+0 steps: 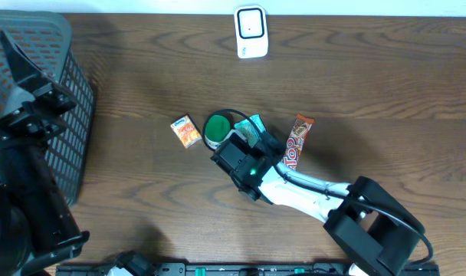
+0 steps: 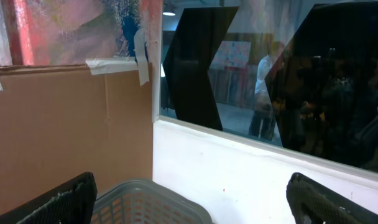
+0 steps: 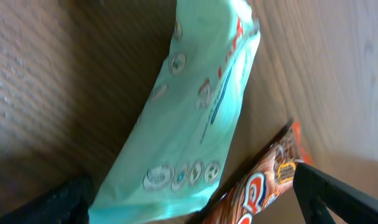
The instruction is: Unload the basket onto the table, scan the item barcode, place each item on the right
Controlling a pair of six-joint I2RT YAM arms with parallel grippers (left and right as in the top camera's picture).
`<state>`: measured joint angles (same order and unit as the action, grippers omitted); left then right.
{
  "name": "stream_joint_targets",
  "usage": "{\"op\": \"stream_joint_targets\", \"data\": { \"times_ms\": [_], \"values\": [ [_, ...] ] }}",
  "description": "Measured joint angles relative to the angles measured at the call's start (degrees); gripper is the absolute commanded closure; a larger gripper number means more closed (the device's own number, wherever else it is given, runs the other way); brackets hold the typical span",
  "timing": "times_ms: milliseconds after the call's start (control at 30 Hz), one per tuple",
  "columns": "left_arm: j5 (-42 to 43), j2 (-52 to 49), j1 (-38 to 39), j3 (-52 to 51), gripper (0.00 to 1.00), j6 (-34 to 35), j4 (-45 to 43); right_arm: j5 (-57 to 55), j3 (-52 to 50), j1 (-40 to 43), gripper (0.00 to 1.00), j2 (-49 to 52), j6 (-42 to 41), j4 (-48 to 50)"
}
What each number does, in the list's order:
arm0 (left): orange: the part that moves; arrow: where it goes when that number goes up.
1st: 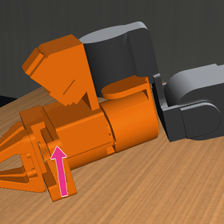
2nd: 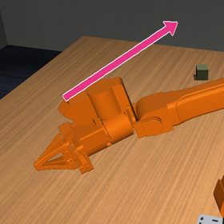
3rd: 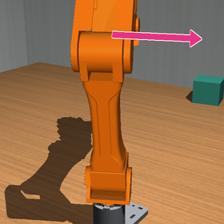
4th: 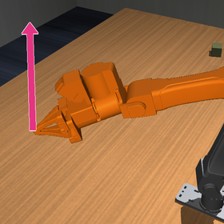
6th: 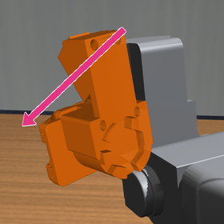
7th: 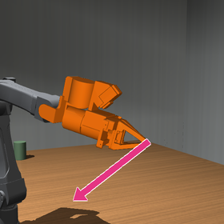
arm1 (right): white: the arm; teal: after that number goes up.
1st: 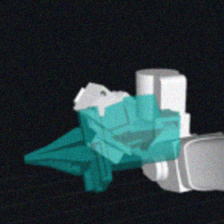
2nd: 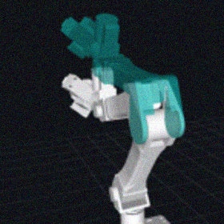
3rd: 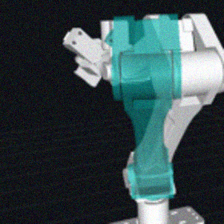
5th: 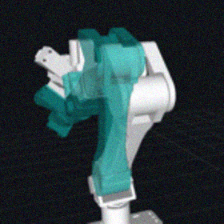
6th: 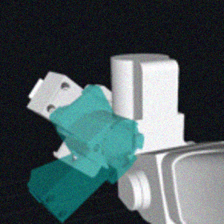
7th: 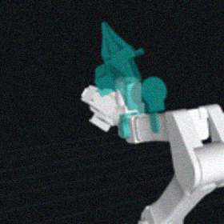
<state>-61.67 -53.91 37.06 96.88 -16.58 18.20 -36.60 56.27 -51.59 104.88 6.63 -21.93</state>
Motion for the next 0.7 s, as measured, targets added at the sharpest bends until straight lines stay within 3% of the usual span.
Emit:
{"op": "stream_joint_targets", "data": {
  "times_ms": [167,233,333,533,600,700],
  "values": [
    [0.0,0.22,0.0,0.0,0.02,0.0,0.33,-1.73,1.25,-0.2,0.01,1.62,1.07,0.35],
    [0.0,0.26,0.0,0.0,0.02,0.0,0.46,-2.36,1.66,-0.2,0.08,2.21,1.2,0.63],
    [0.0,0.39,0.0,0.0,0.02,0.0,0.5,-3.63,2.58,-0.2,0.27,4.26,1.92,2.23],
    [0.0,0.52,0.0,-0.02,0.02,0.0,0.74,-3.52,3.91,-0.26,0.88,6.88,-1.57,3.06],
    [0.0,0.57,0.0,-0.02,0.02,0.0,0.9,-3.13,4.02,-0.31,0.99,6.86,-3.08,2.08],
    [0.0,0.57,0.0,-0.02,0.02,0.0,0.9,-3.26,4.02,-0.42,0.99,6.71,-5.35,0.48]
  ]
}}
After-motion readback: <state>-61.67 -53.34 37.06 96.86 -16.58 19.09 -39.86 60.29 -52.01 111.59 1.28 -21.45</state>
